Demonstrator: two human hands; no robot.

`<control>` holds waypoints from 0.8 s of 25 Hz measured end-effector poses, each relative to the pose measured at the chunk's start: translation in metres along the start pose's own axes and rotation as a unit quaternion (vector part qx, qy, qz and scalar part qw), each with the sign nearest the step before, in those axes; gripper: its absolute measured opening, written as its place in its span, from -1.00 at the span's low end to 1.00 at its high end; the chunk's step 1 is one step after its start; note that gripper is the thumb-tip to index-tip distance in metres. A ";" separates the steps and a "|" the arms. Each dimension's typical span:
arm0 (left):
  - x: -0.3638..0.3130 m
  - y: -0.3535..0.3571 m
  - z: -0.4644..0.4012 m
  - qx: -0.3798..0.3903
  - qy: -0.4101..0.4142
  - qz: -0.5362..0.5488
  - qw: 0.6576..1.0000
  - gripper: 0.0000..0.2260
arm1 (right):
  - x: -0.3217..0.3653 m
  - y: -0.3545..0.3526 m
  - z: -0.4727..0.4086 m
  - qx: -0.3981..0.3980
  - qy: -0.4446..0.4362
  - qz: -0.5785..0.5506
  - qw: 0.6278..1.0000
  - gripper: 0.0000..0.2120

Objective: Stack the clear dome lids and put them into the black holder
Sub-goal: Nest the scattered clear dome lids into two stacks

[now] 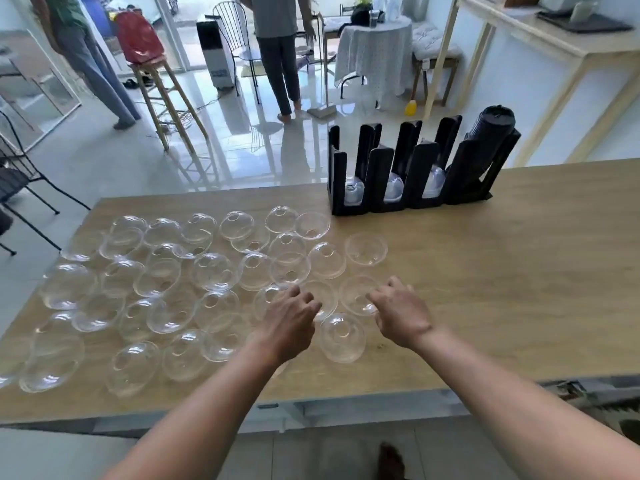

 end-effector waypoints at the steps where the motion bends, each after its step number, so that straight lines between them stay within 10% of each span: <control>1: -0.003 0.007 -0.004 0.033 -0.005 0.010 0.999 -0.77 | 0.001 0.002 -0.001 0.008 -0.026 0.024 0.999 -0.71; 8: -0.013 -0.018 -0.013 -0.032 -0.068 0.045 0.996 -0.81 | -0.021 -0.018 0.027 -0.153 -0.124 -0.047 0.979 -0.89; 12: -0.029 -0.062 -0.014 -0.088 -0.111 0.198 0.970 -0.86 | -0.093 -0.021 0.070 -0.247 0.042 -0.339 0.907 -0.94; 17: -0.071 -0.013 -0.025 0.122 -0.300 0.582 0.746 -0.88 | -0.181 0.047 0.123 -0.272 0.317 -0.668 0.616 -0.92; 20: -0.097 0.027 -0.027 0.225 -0.367 0.641 0.635 -0.86 | -0.199 0.072 0.136 -0.255 0.367 -0.688 0.571 -0.94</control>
Point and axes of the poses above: each hand's wrist, its own z-axis away from the middle knuckle, its own y-axis out of the palm, x = y × z, the point moved 10 cm from there along -z, towards the middle knuckle, and after that the axes turned 15 degrees about -y, right-handed, at the moved point
